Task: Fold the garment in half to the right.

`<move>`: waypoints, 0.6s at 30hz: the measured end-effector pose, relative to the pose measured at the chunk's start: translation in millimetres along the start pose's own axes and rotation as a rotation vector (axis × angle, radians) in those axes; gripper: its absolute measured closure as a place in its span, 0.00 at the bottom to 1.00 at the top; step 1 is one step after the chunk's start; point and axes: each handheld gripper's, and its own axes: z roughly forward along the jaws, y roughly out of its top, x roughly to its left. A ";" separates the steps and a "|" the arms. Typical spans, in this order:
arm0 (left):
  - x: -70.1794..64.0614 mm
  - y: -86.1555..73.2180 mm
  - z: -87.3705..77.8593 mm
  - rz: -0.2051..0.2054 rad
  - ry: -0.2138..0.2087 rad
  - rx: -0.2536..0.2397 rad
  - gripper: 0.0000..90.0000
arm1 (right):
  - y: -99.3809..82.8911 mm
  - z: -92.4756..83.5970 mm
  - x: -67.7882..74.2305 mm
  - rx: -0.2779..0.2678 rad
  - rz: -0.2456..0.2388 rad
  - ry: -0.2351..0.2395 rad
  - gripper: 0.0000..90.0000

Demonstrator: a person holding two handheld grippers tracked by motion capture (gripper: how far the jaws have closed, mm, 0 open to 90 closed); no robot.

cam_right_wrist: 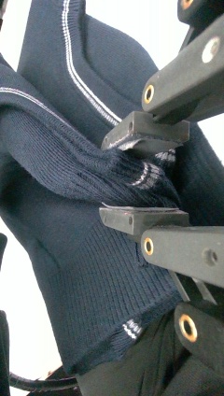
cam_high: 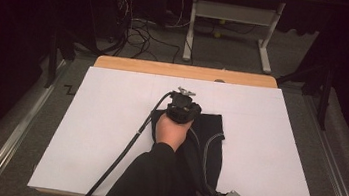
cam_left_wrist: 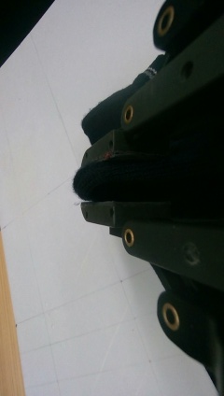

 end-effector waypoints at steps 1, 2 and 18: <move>-0.9 0.3 1.0 0.000 -0.003 0.000 0.77 | -0.4 -0.6 -0.4 0.004 0.003 0.000 0.72; -2.1 0.7 2.0 0.001 -0.009 -0.001 0.76 | -1.0 -1.2 -1.0 0.003 0.005 0.000 0.72; -11.4 2.9 0.4 0.039 -0.041 -0.042 0.40 | -7.8 -22.2 -15.8 -0.034 0.060 -0.039 0.69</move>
